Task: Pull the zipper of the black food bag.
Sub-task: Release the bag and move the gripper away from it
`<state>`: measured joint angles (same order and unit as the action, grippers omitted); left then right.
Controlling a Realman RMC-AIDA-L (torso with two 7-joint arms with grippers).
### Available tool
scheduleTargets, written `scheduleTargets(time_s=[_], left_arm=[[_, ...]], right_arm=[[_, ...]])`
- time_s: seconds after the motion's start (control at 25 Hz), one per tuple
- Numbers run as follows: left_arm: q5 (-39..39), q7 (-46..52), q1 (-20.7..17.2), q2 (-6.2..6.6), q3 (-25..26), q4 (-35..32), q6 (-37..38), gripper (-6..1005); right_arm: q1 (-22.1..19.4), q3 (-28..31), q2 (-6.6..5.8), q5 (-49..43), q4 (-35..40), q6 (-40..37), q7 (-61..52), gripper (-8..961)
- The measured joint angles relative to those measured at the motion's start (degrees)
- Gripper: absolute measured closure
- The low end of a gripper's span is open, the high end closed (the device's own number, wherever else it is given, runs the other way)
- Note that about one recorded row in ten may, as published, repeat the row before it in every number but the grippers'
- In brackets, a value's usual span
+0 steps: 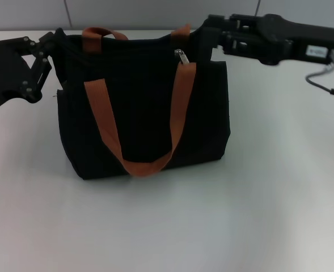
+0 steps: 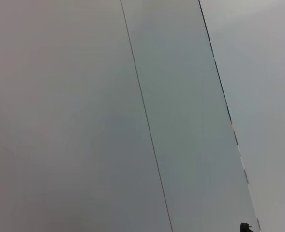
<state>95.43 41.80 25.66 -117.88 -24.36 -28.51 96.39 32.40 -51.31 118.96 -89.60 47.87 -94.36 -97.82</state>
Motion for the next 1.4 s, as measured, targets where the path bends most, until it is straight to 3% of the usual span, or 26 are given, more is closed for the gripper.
scheduleTargets(time_s=[0.08, 0.16, 0.48, 0.76, 1.0, 1.24, 1.28, 1.32, 1.4], left_arm=[[0.0, 0.7, 0.0, -0.02, -0.1, -0.1, 0.2, 845], [0.0, 1.4, 0.0, 0.01, -0.1, -0.2, 0.1, 844], [0.5, 5.1, 0.0, 0.77, -0.4, -0.3, -0.5, 839], [0.6, 5.8, -0.1, 0.58, -0.4, -0.2, -1.7, 834], [1.1, 8.3, 0.0, 0.75, -1.4, -0.3, -2.3, 831], [3.0, 19.0, -0.4, 2.49, -2.8, -3.8, -1.7, 827], [5.2, 24.3, -0.7, 3.44, -2.9, -6.9, 0.0, 826], [5.2, 24.3, -0.7, 3.44, -2.9, -6.9, 0.0, 826], [7.5, 30.0, -0.8, 4.62, -2.9, -9.7, 1.8, 825]], right_arm=[[-1.2, 1.7, 0.01, 1.8, -5.4, -5.2, 11.7, 576], [-1.6, 1.9, 0.02, 1.9, -6.7, -6.9, 15.3, 537], [-6.3, 1.4, -1.14, -2.5, -14.9, -18.9, 35.4, 216], [-7.6, 1.6, -0.75, -14.5, -16.2, -16.7, 39.8, 215], [-7.3, 1.4, -0.66, -15.6, -18.1, -13.9, 40.0, 216], [-6.9, 1.5, -0.51, -15.8, -18.2, -12.9, 39.9, 215], [-6.8, 1.5, -0.27, -15.9, -18.2, -12.3, 39.7, 215], [-6.8, 1.5, -0.21, -15.9, -18.2, -12.1, 39.7, 215], [-6.7, 1.5, -0.15, -16.0, -18.2, -12.0, 39.7, 215]])
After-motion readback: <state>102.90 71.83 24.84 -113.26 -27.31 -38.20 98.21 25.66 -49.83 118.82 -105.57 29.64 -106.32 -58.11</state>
